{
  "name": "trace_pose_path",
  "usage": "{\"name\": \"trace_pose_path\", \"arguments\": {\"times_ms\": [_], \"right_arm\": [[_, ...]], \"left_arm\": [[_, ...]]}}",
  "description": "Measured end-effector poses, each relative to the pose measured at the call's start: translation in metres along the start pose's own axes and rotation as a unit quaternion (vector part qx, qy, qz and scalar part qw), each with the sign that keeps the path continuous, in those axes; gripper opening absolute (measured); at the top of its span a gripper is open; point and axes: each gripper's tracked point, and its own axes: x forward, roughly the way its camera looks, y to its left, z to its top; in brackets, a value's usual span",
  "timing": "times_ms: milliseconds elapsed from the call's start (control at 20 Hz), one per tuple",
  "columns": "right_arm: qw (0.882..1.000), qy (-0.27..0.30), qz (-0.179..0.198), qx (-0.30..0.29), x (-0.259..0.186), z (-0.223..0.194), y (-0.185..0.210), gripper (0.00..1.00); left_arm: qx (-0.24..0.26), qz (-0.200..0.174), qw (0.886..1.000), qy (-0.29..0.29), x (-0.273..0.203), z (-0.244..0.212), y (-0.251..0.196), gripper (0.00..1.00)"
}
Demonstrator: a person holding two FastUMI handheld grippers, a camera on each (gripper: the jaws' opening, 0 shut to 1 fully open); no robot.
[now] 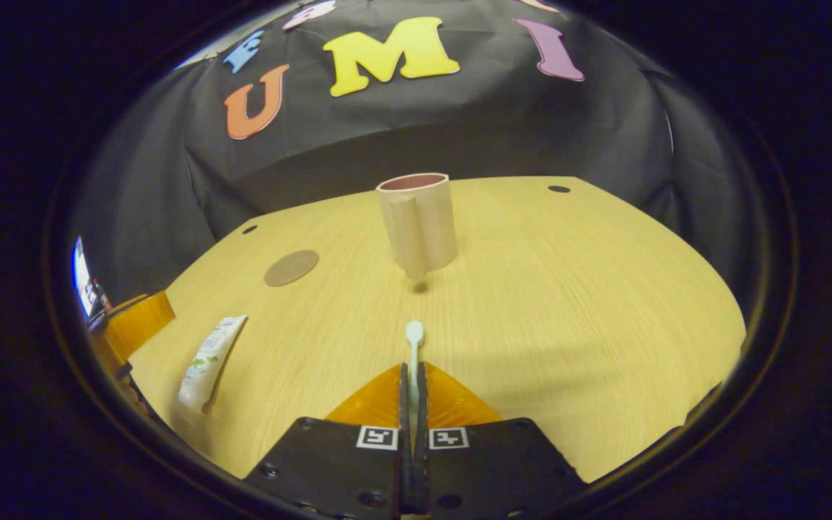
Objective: Put the toothbrush and toothpaste on the desktop into the cup, then pick up the cup and place it on the coaster on the desktop.
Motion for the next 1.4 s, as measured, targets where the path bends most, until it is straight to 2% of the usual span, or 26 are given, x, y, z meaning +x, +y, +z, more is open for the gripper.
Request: {"name": "trace_pose_path", "arguments": {"times_ms": [50, 150, 400, 500, 750, 900, 1100, 1300, 1400], "right_arm": [[1.000, -0.007, 0.003, -0.002, -0.002, 0.003, 0.000, 0.01], [1.000, -0.020, 0.006, -0.007, -0.008, 0.007, -0.001, 0.01], [0.999, -0.047, 0.009, -0.021, -0.020, 0.017, 0.001, 0.01], [0.998, -0.053, 0.015, -0.022, -0.025, 0.021, 0.004, 0.01], [0.996, -0.077, 0.015, -0.037, -0.036, 0.031, 0.007, 0.01], [0.996, -0.081, 0.018, -0.037, -0.040, 0.033, 0.008, 0.01], [0.995, -0.090, 0.018, -0.033, -0.045, 0.037, 0.007, 0.00], [0.995, -0.098, 0.016, -0.033, -0.053, 0.040, 0.004, 0.04], [0.994, -0.099, 0.017, -0.033, -0.054, 0.039, 0.003, 0.01]], "left_arm": [[-0.005, -0.004, 1.000, 0.019, 0.003, -0.009, -0.003, 1.00], [-0.022, -0.006, 0.998, 0.065, 0.010, -0.031, -0.006, 0.97], [-0.050, 0.006, 0.992, 0.114, 0.021, -0.049, 0.001, 0.98], [-0.058, -0.002, 0.989, 0.134, 0.023, -0.059, -0.002, 1.00], [-0.042, 0.002, 0.990, 0.135, 0.025, -0.063, -0.002, 0.92], [-0.036, 0.014, 0.990, 0.138, 0.025, -0.066, 0.003, 0.83], [-0.032, 0.015, 0.990, 0.140, 0.026, -0.067, 0.007, 0.63], [-0.035, 0.013, 0.990, 0.138, 0.025, -0.067, 0.009, 0.50], [-0.054, 0.018, 0.989, 0.139, 0.022, -0.067, 0.015, 0.47]]}}
